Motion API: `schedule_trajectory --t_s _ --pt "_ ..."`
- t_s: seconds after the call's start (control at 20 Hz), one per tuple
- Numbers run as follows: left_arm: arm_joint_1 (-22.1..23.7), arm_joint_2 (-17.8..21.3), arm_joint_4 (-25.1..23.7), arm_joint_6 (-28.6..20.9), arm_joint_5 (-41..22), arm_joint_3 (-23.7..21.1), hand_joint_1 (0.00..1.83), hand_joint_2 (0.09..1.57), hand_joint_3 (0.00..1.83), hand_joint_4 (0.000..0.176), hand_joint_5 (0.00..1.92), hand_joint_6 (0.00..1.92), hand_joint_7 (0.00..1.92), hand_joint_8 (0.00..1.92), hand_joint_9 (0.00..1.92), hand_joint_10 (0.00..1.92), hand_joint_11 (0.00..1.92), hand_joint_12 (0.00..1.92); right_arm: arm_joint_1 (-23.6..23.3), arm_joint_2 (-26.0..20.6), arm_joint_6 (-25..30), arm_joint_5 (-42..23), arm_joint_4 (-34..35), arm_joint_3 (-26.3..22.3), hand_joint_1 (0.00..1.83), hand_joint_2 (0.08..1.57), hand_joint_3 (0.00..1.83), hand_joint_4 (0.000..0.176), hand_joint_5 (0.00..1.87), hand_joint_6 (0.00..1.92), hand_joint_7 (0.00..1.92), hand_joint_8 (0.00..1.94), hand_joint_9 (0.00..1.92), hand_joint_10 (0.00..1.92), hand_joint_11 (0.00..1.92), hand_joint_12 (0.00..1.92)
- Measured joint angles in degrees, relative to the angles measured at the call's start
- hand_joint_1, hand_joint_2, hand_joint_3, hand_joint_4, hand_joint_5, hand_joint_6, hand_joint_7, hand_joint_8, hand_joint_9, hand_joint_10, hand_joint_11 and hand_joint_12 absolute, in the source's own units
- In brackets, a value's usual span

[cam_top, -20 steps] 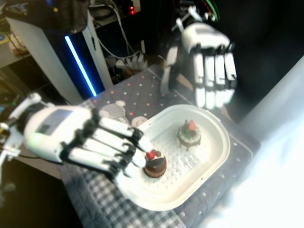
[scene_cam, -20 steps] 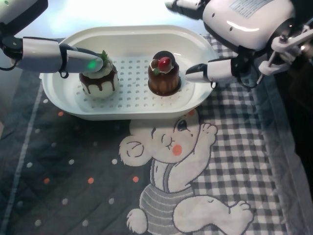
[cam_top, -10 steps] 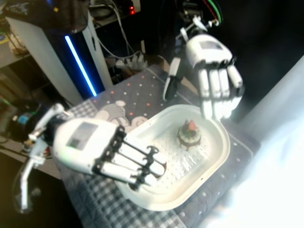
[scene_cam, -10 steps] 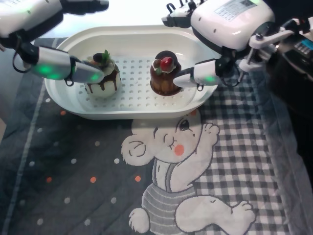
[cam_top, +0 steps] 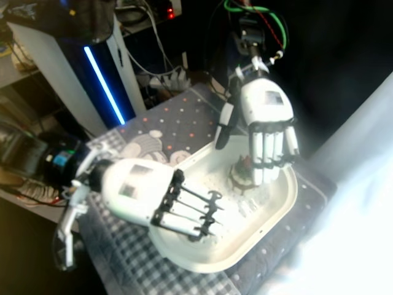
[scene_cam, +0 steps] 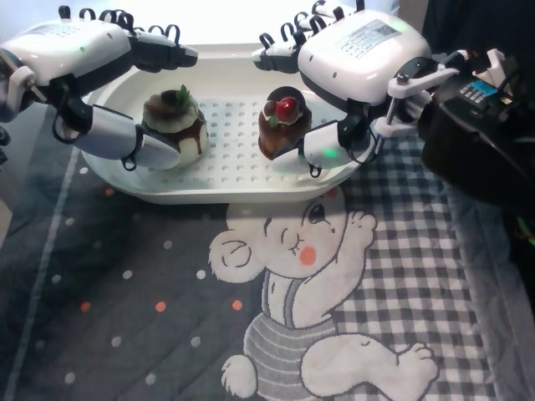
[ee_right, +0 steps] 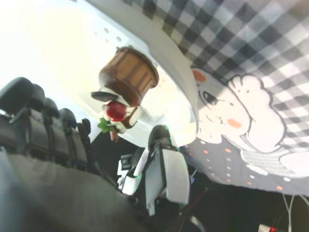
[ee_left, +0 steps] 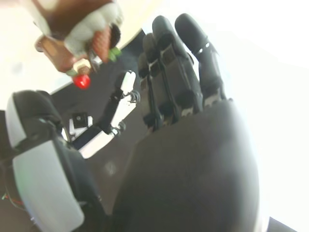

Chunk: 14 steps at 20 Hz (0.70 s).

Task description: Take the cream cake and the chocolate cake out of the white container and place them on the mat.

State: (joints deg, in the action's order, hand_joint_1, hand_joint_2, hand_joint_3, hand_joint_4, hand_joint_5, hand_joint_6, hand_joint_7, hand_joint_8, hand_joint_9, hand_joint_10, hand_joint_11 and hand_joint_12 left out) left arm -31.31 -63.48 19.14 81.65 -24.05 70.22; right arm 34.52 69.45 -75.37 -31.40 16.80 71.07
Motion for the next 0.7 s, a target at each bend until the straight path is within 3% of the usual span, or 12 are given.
schedule_trajectory --t_s 0.05,0.35,0.7 --pt "-0.02 -0.20 0.22 0.00 0.28 0.33 0.81 0.87 0.00 0.000 0.43 0.00 0.49 0.00 0.54 0.04 0.04 1.34 0.00 0.28 0.02 0.44 0.07 0.42 0.77 0.84 0.00 0.000 0.48 0.00 0.45 0.00 0.43 0.16 0.05 1.27" --pt "-0.59 -1.77 1.70 0.00 1.55 2.23 0.77 0.88 0.01 0.000 0.46 0.01 0.51 0.00 0.55 0.05 0.01 1.41 0.00 1.66 -0.13 3.19 0.81 2.25 0.84 0.86 0.00 0.000 0.53 0.01 0.51 0.01 0.51 0.13 0.11 1.34" --pt "-0.61 -4.39 3.13 0.04 2.86 5.01 0.93 0.99 0.01 0.000 0.56 0.02 0.59 0.02 0.63 0.06 0.12 1.29 0.00 2.78 -0.52 4.02 1.86 3.45 0.92 0.91 0.00 0.000 0.62 0.02 0.68 0.05 0.68 0.23 0.27 1.39"
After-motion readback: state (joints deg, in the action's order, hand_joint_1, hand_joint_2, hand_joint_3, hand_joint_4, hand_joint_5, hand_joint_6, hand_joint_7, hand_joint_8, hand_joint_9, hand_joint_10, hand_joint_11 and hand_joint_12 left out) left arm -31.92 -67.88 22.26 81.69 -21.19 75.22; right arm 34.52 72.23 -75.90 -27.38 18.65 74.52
